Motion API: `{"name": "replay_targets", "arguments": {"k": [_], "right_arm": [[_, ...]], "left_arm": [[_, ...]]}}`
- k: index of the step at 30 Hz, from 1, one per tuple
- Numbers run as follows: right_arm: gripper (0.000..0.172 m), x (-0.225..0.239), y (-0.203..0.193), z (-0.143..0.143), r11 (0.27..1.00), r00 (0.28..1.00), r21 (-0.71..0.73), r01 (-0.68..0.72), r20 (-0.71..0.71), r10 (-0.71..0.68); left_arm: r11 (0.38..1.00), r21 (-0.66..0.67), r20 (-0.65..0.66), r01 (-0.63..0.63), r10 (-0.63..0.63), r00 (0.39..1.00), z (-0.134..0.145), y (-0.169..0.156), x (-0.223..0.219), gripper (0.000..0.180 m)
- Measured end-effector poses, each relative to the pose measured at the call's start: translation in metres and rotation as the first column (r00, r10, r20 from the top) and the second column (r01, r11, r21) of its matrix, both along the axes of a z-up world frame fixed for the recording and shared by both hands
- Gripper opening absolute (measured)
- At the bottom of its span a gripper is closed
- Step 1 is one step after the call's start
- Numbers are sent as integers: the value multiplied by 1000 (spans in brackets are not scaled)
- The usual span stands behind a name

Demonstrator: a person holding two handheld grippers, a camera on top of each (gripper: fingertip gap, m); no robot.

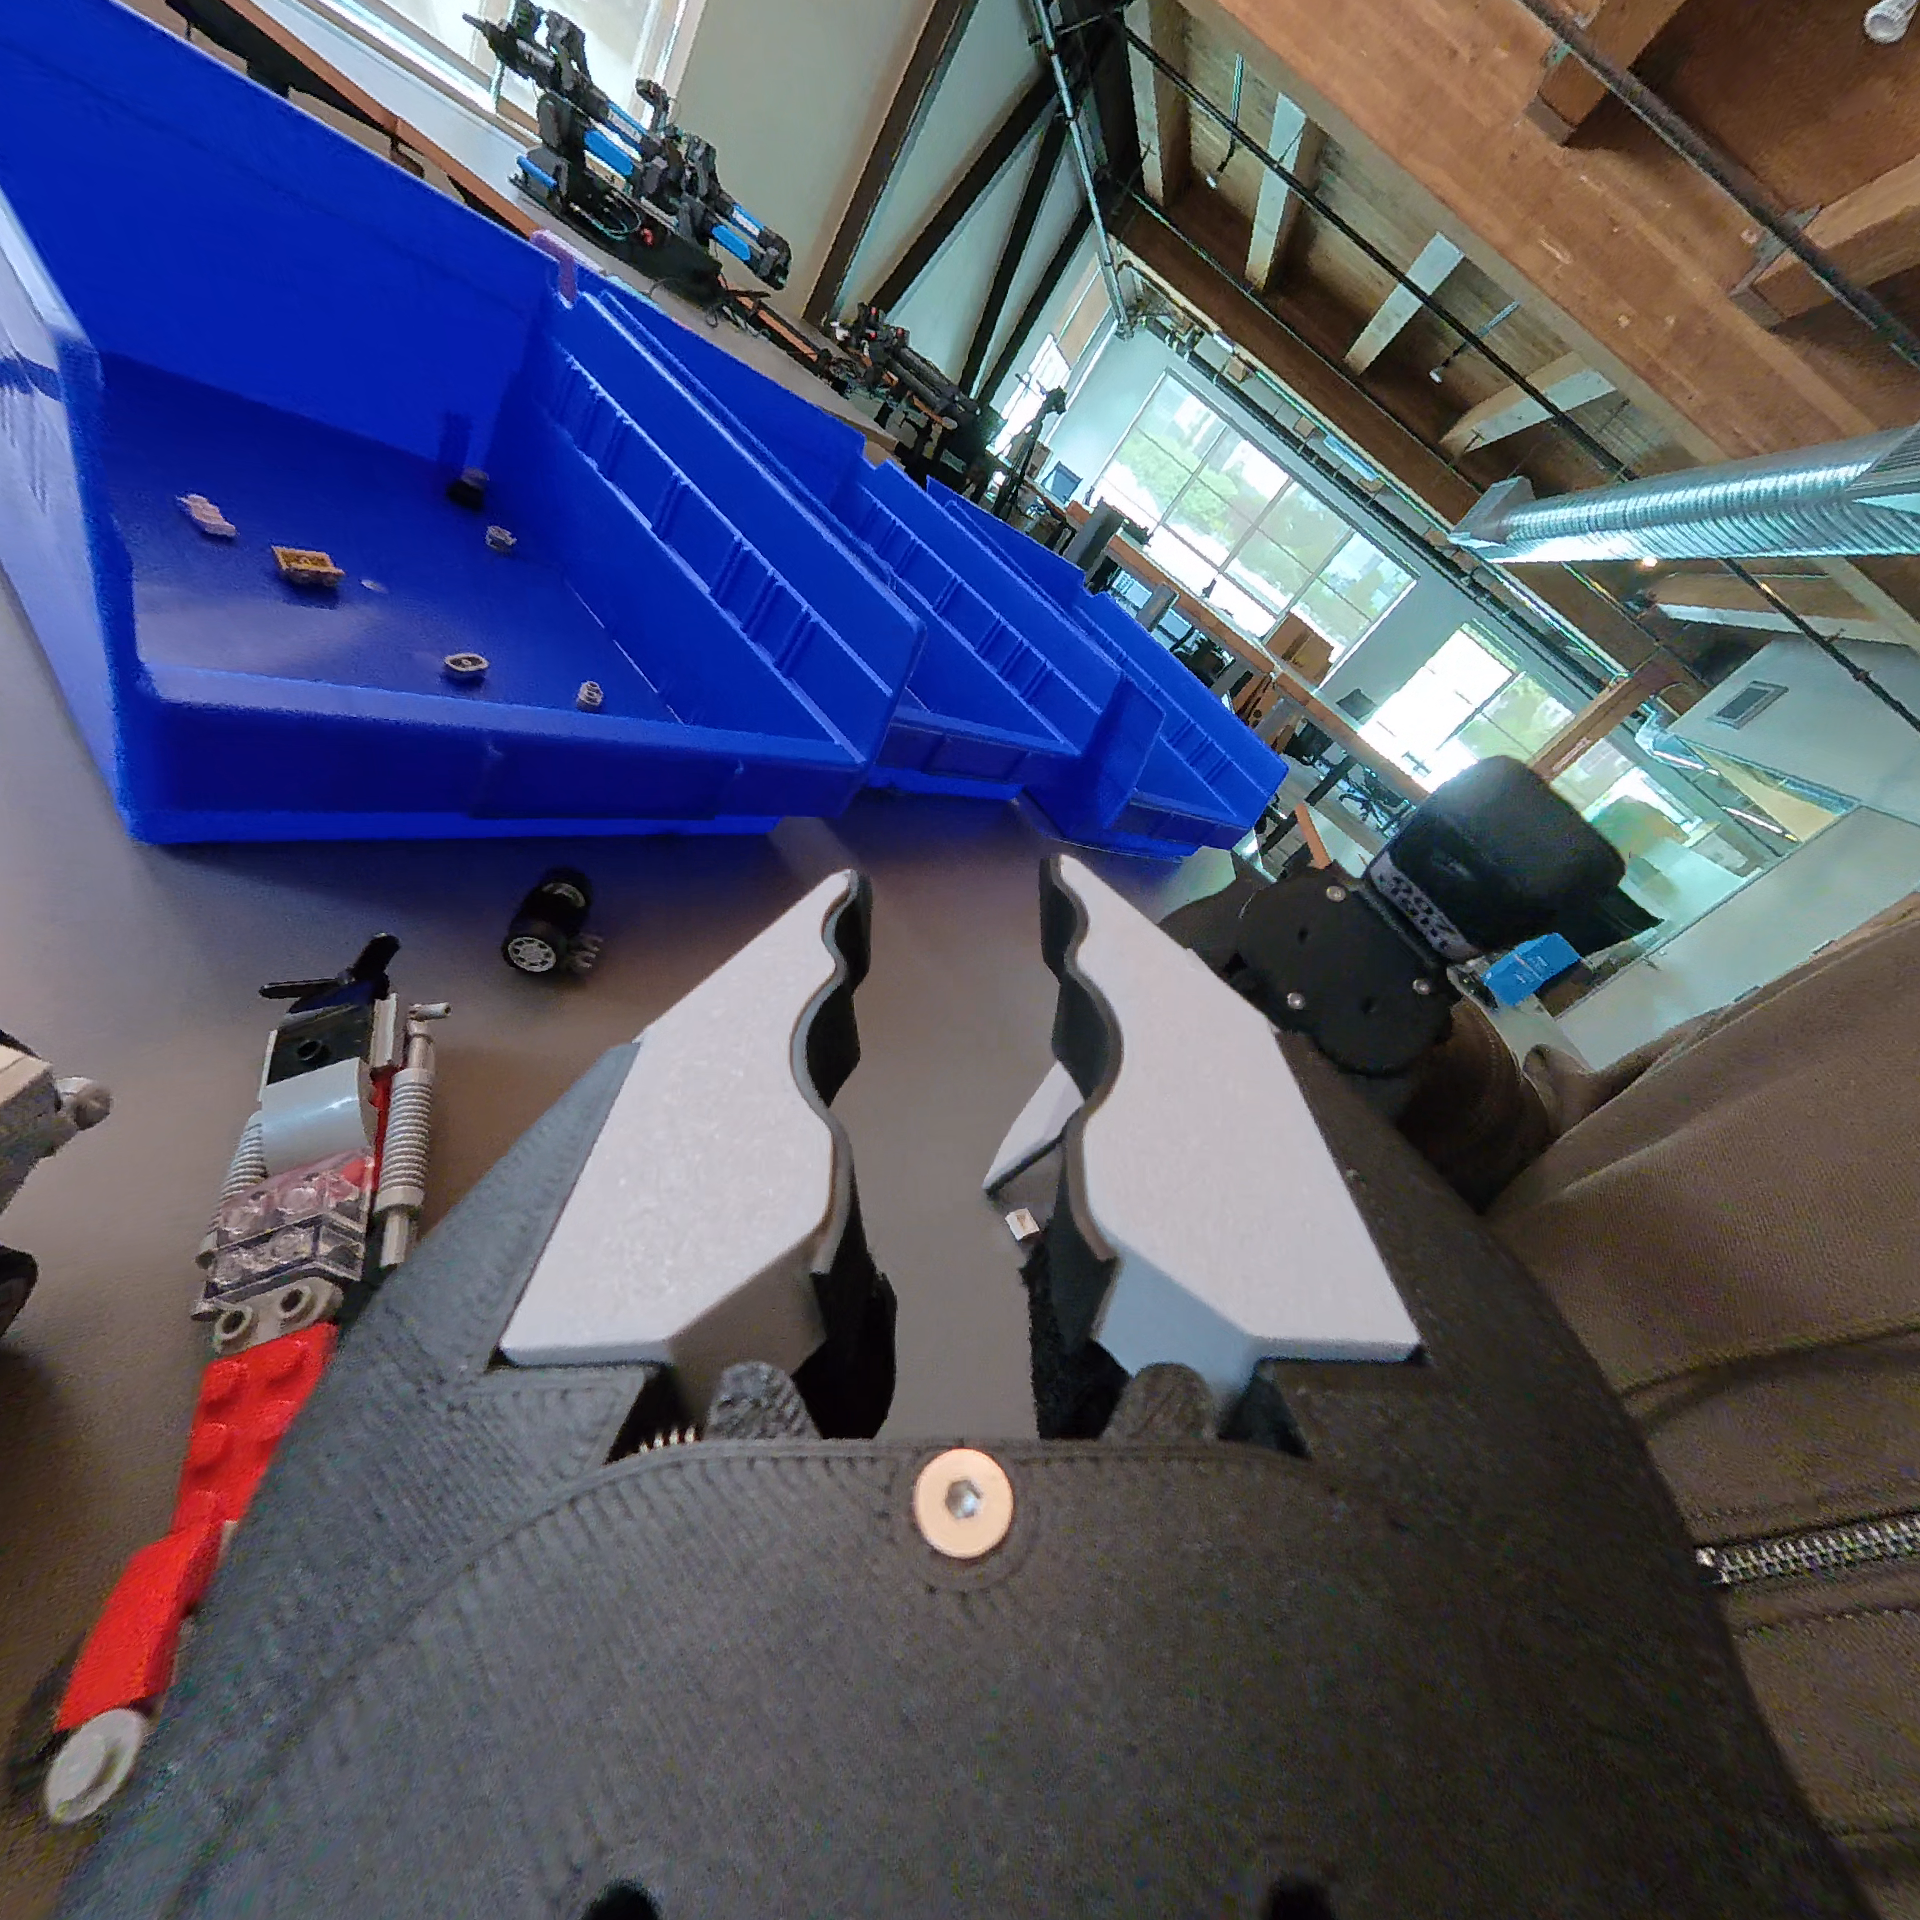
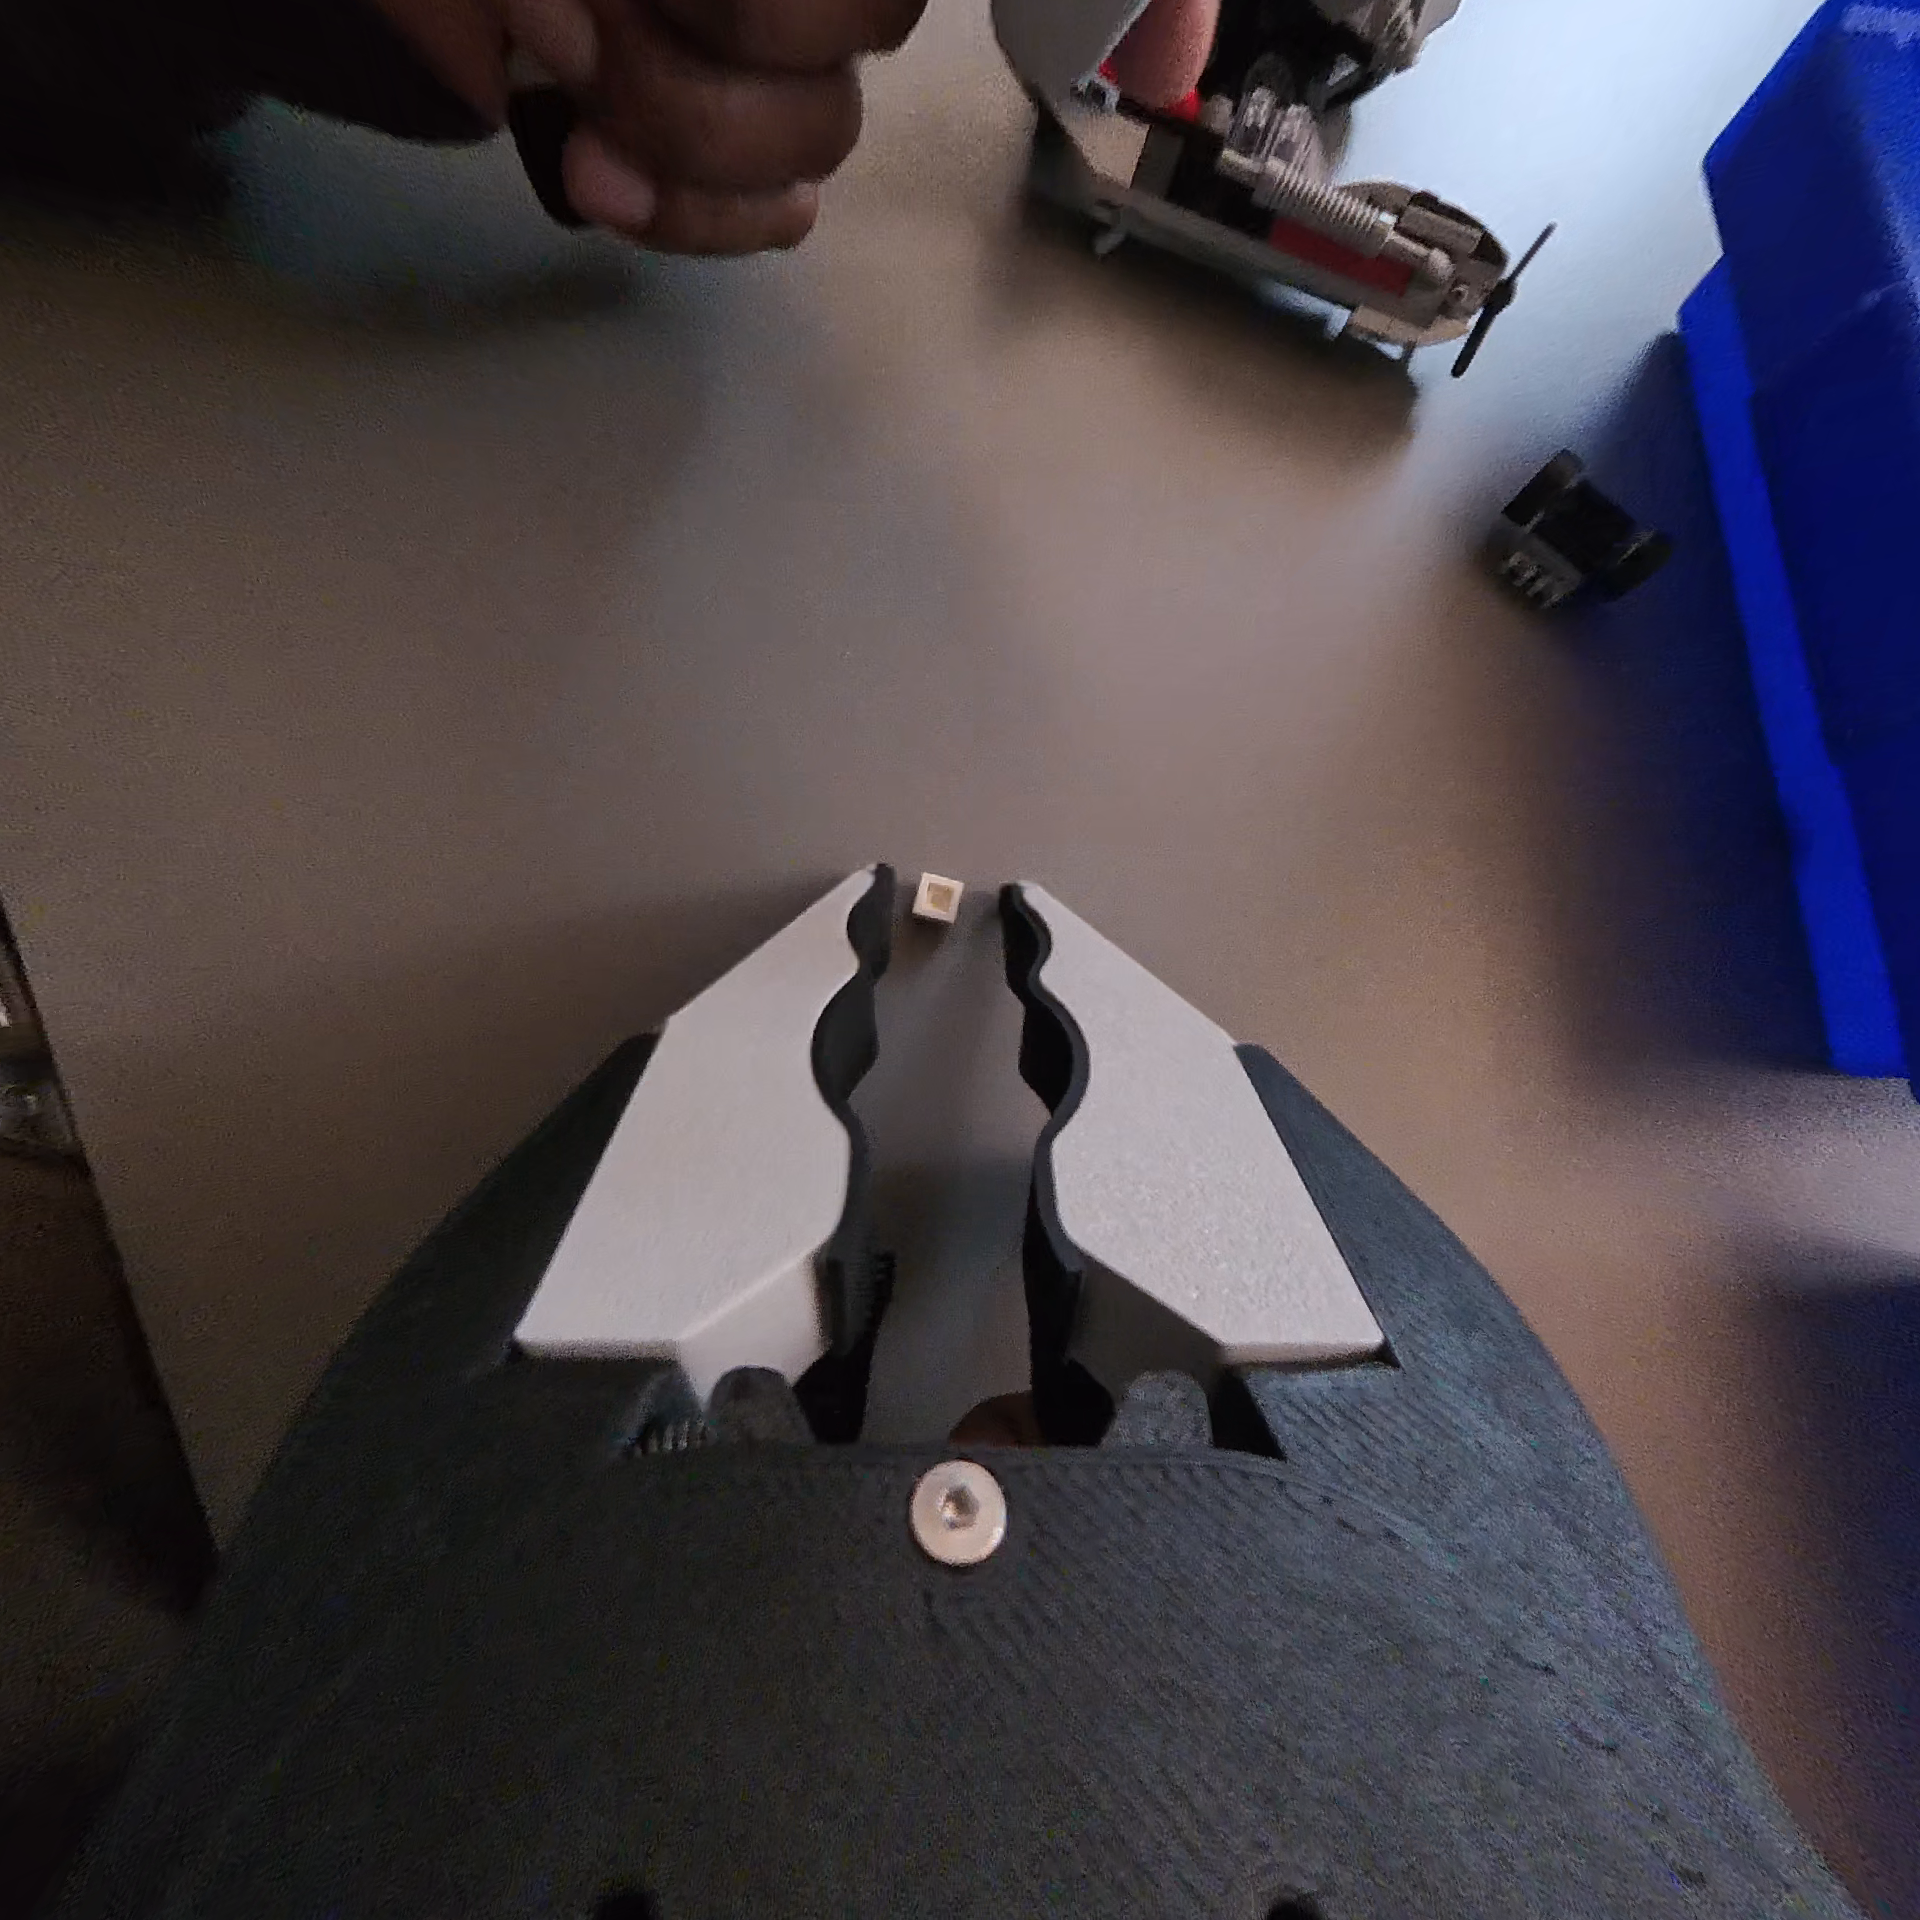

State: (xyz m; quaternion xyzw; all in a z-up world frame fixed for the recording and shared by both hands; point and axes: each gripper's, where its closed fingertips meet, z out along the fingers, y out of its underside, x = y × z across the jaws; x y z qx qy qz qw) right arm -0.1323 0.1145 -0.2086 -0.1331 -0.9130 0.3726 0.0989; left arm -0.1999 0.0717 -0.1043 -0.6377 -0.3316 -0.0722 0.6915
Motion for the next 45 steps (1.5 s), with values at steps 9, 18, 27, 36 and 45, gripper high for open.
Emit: {"name": "replay_targets", "arguments": {"k": [9, 18, 27, 36, 45], "right_arm": [[8, -60, 46, 50, 979, 965, -82, 184, -177, -196], [14, -216, 211, 113, 710, 636, -127, 693, -358, -684], [37, -227, 218, 82, 683, 624, -11, 730, -394, -674], [35, -225, 192, 82, 740, 640, -59, 670, -458, -617], [32, -226, 185, 86, 764, 640, -77, 640, -497, -586]], "left_arm": [[1000, 9, 2, -13, 13, 1000, 2, -4, -3, 35], [1000, 2, 7, -19, 19, 1000, -1, -6, -6, 34], [1000, -20, 42, -13, 14, 999, -10, -10, -13, 34], [999, -39, 63, -38, 40, 997, -16, -19, -21, 34], [999, -53, 91, -12, 16, 996, -25, -13, -19, 34]]}}
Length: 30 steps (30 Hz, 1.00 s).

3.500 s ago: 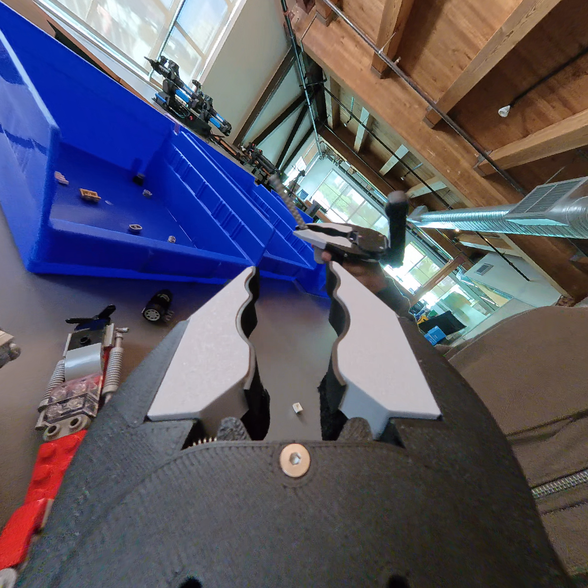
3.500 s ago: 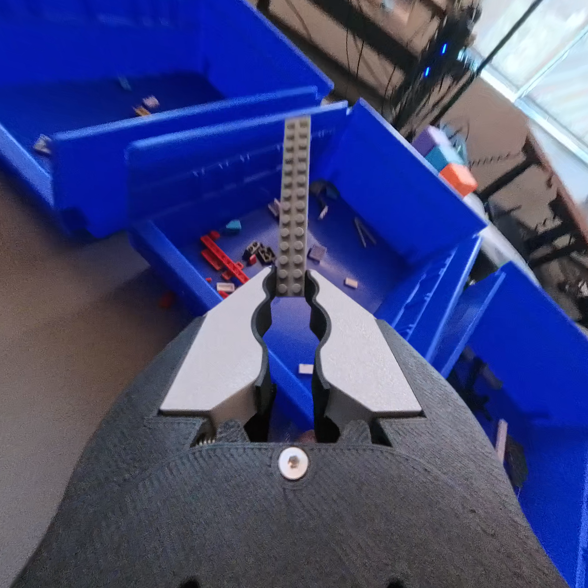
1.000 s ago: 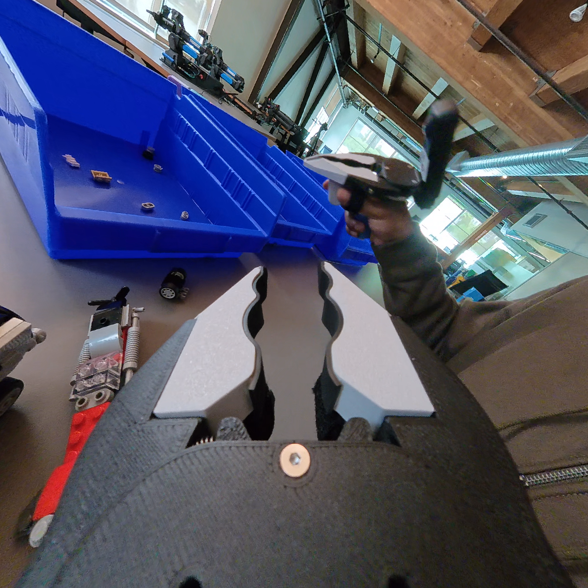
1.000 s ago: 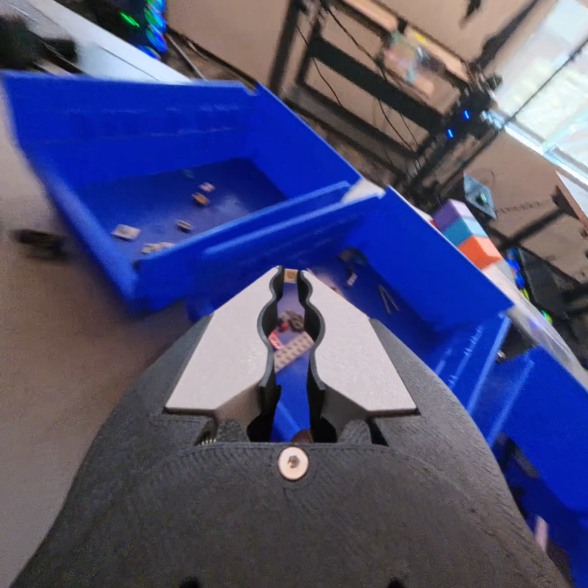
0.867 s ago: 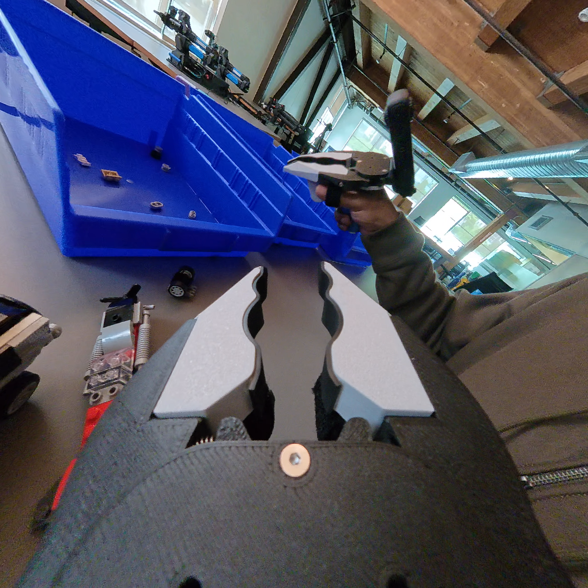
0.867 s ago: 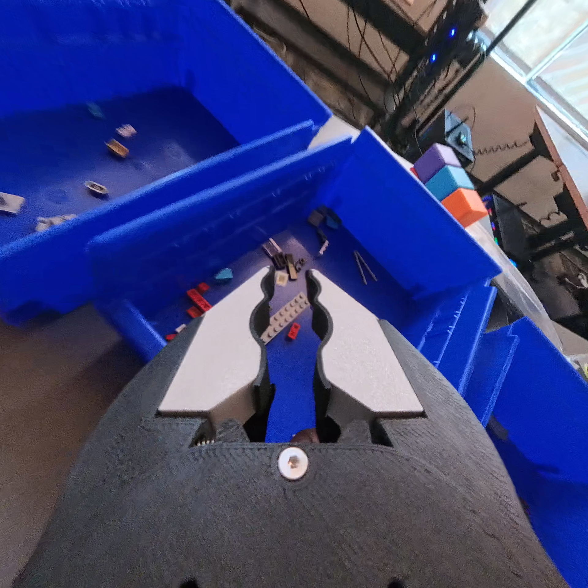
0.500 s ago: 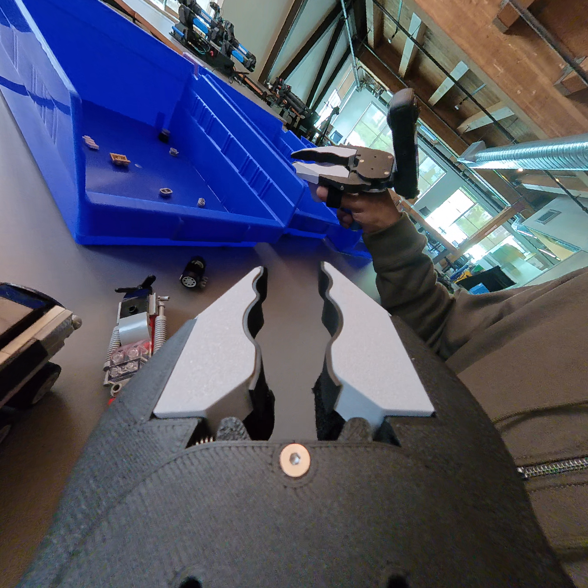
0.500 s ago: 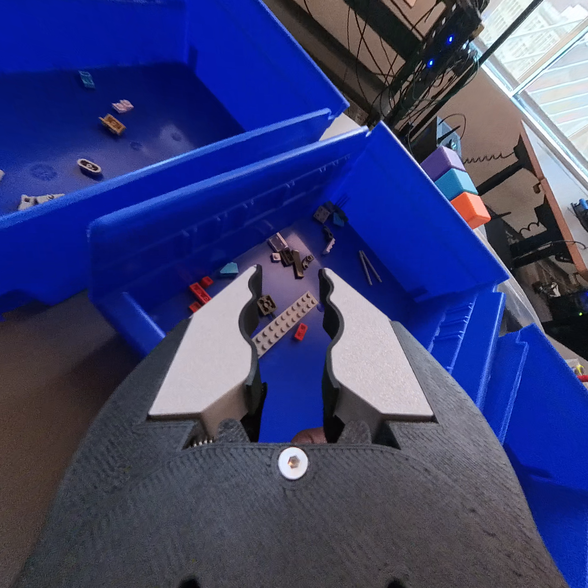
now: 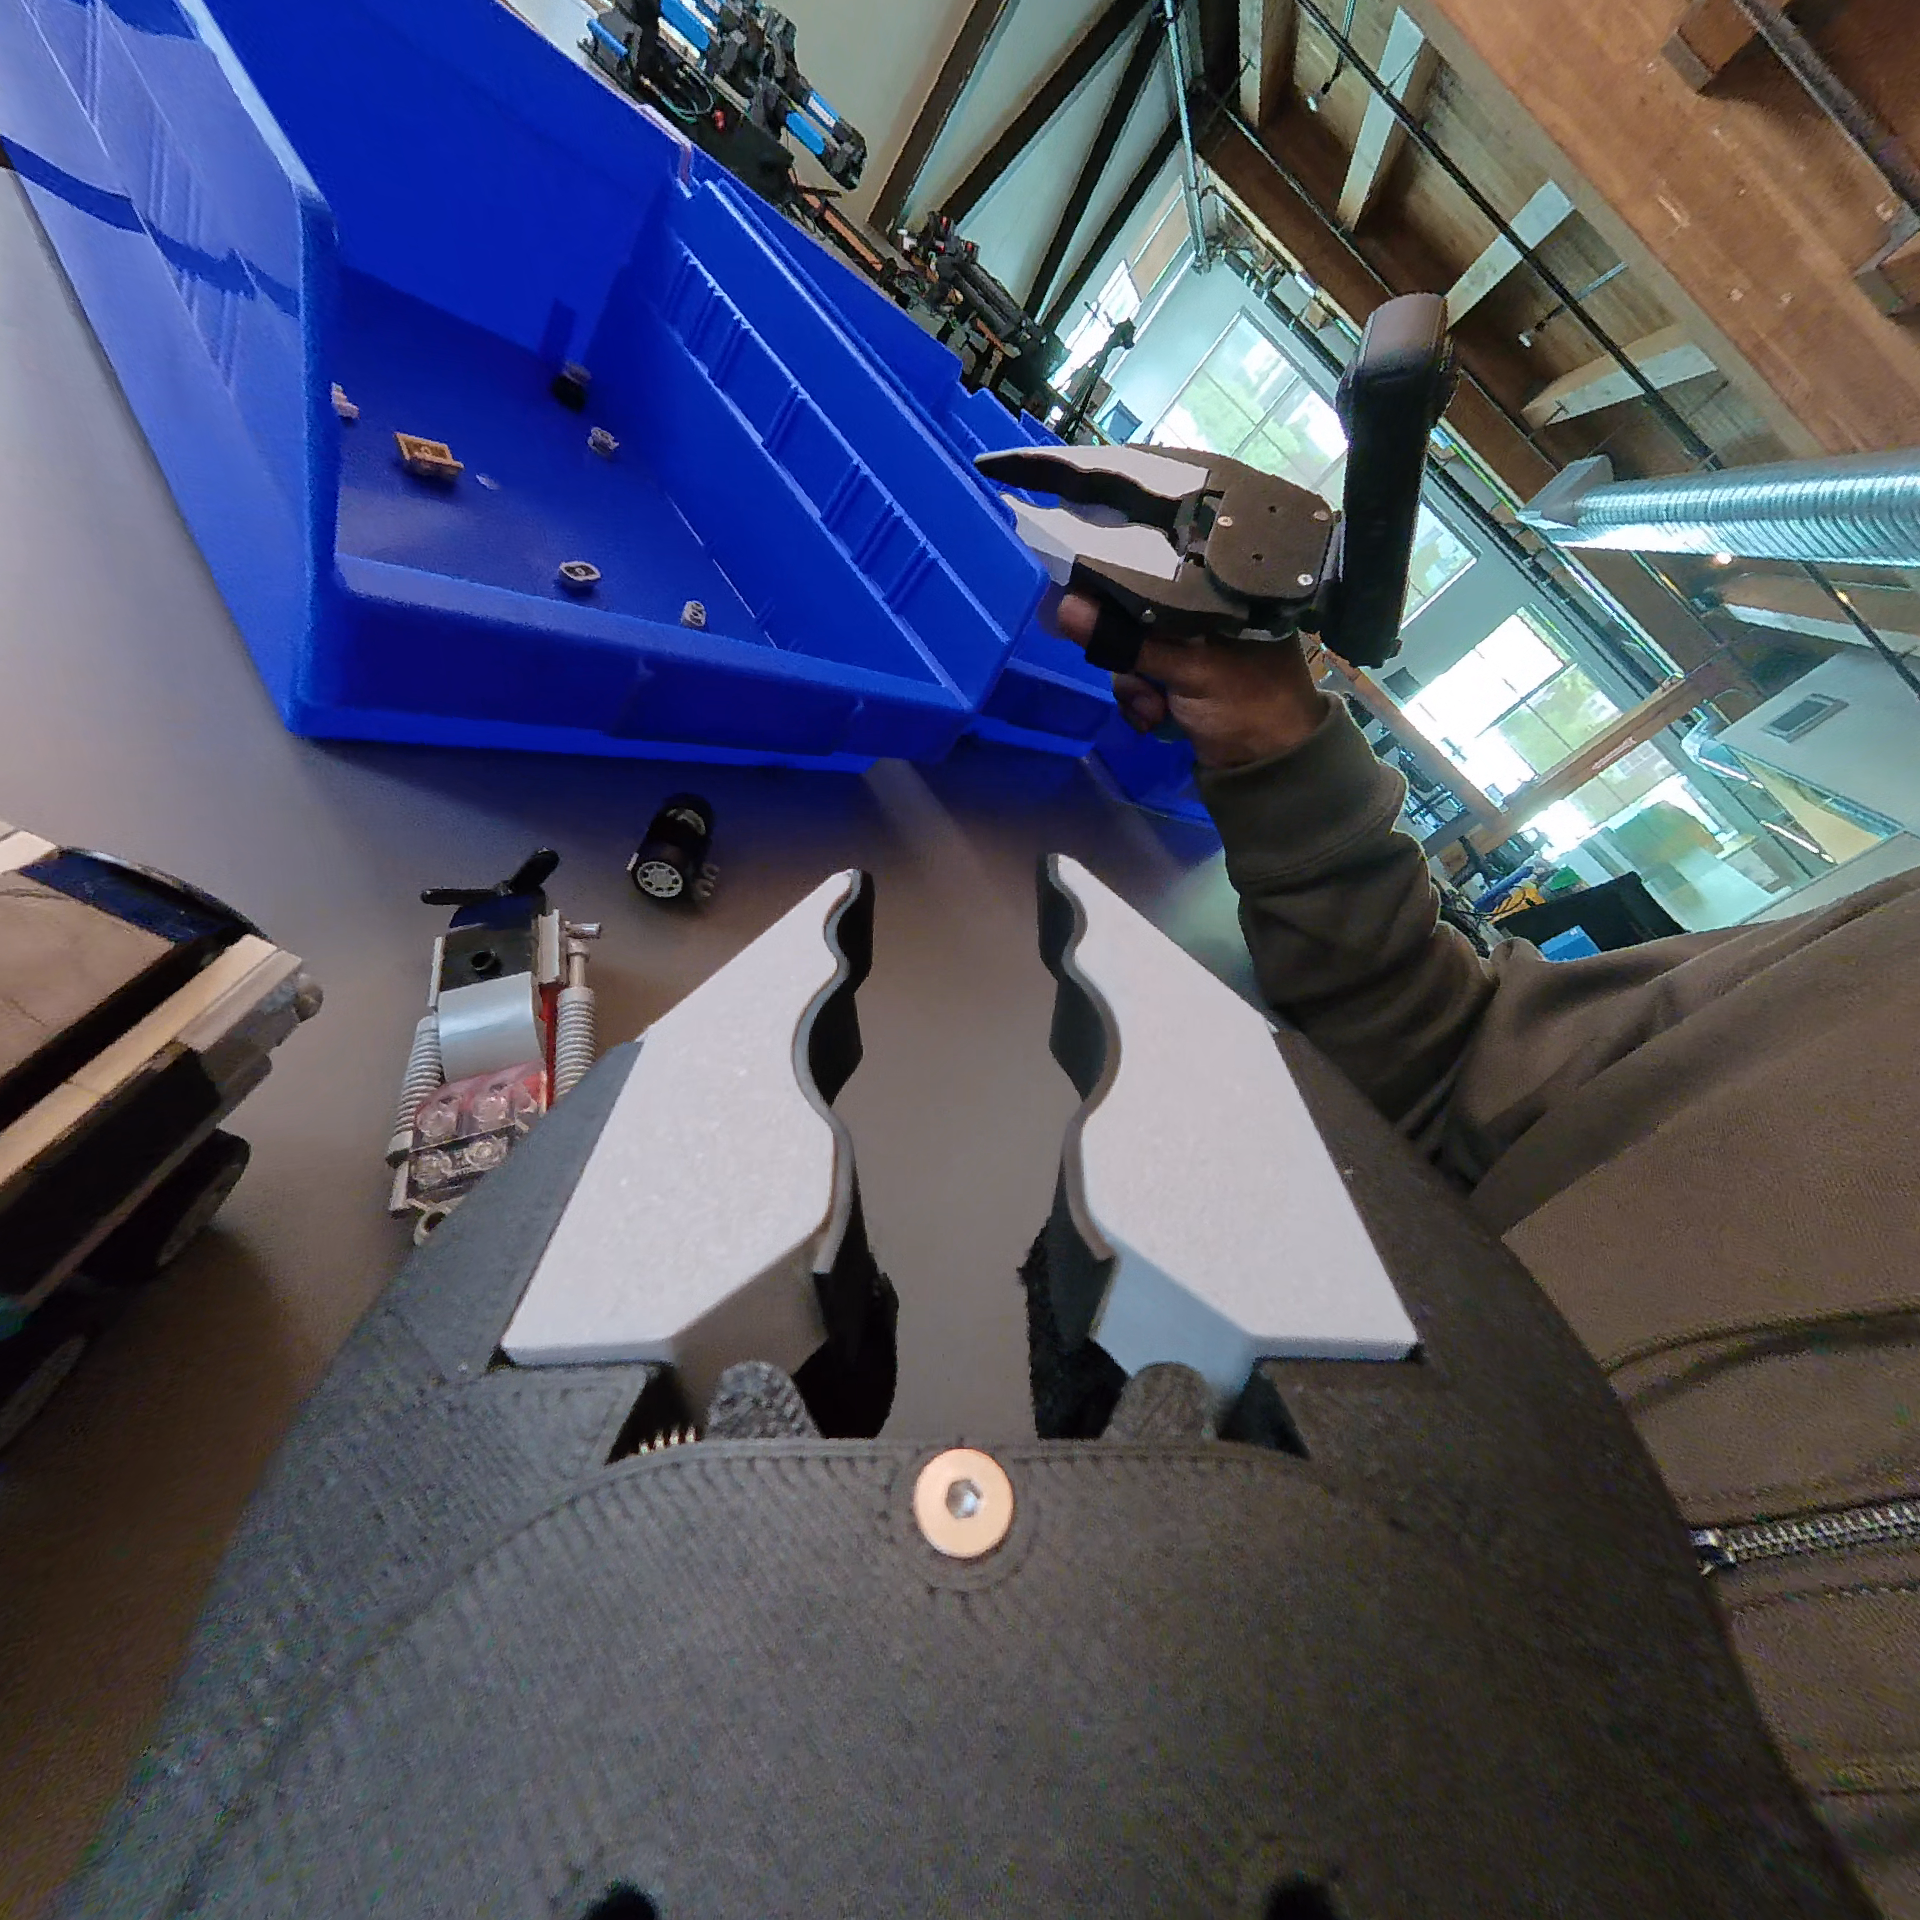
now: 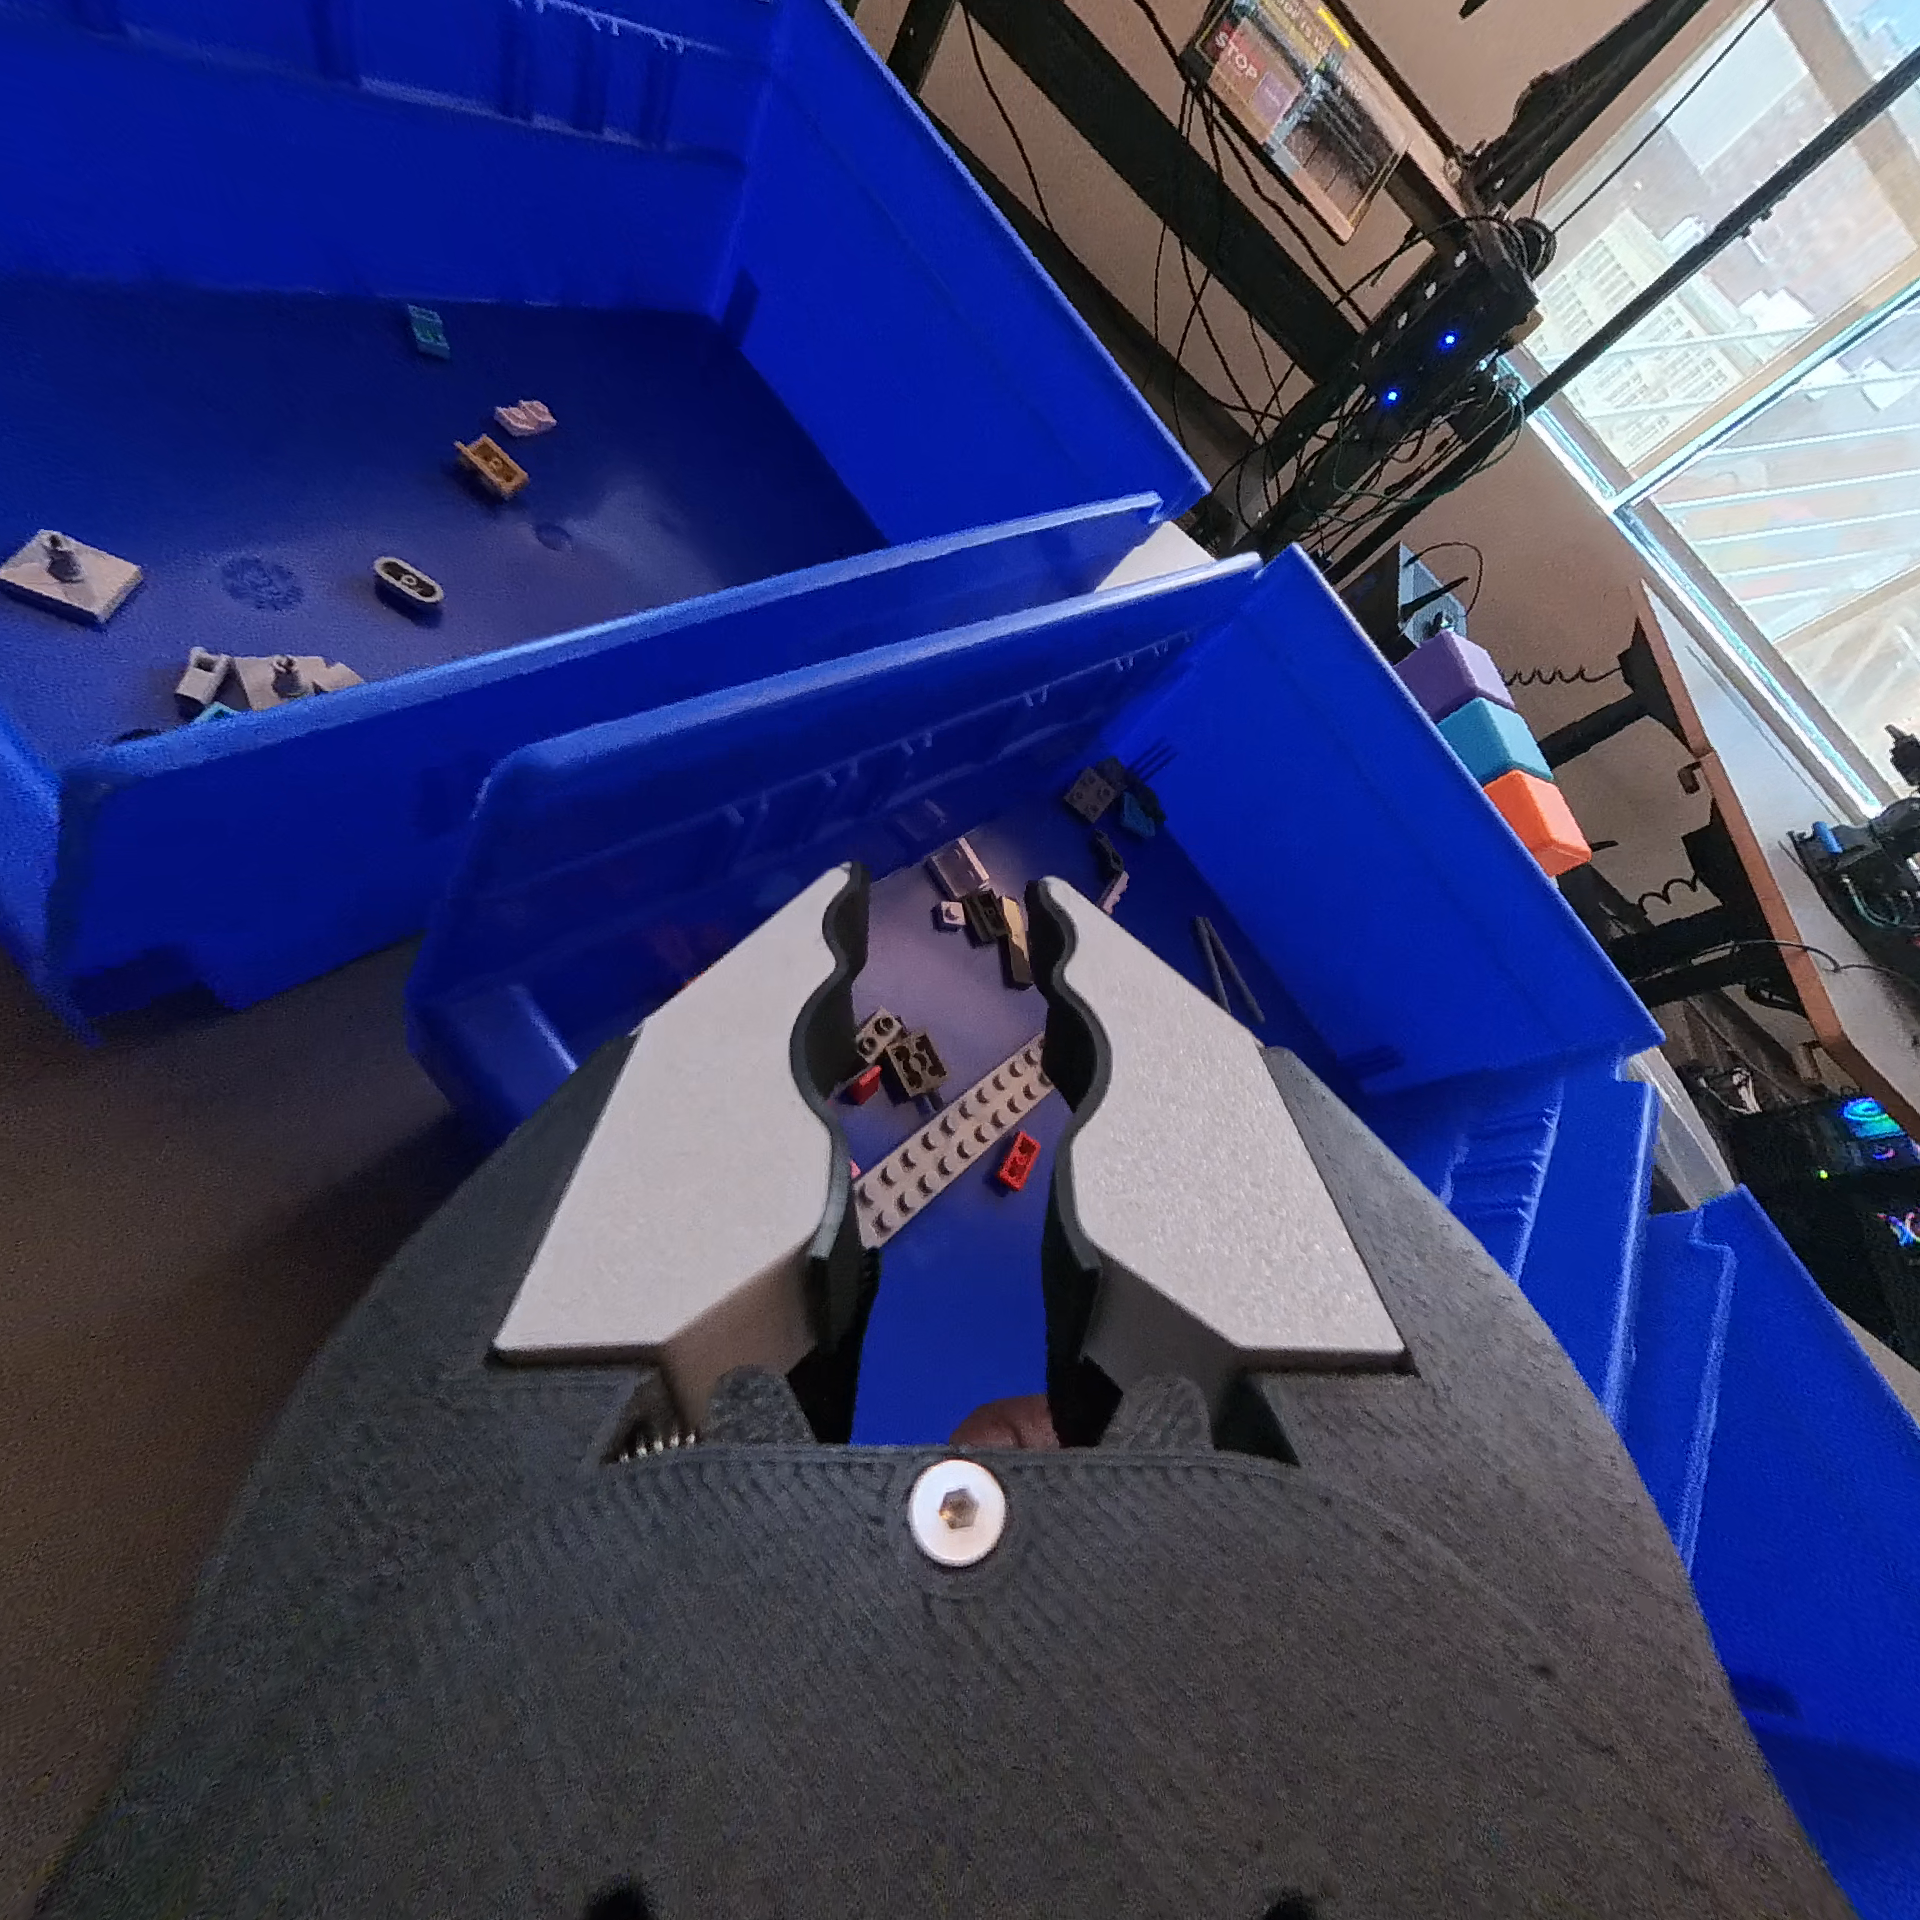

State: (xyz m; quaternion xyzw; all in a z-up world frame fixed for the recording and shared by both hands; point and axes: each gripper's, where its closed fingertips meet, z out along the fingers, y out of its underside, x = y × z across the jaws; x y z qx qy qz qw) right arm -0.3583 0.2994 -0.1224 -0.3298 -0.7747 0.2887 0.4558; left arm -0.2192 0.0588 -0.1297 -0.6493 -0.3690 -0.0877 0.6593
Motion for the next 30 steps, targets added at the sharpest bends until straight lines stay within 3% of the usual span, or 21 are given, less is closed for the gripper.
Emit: {"name": "replay_targets", "arguments": {"k": [30], "right_arm": [[26, -2, -8, 3, 999, 998, 42, -34, -52, 36]], "left_arm": [[999, -15, 31, 41, -41, 999, -6, 5, 2, 34]]}}
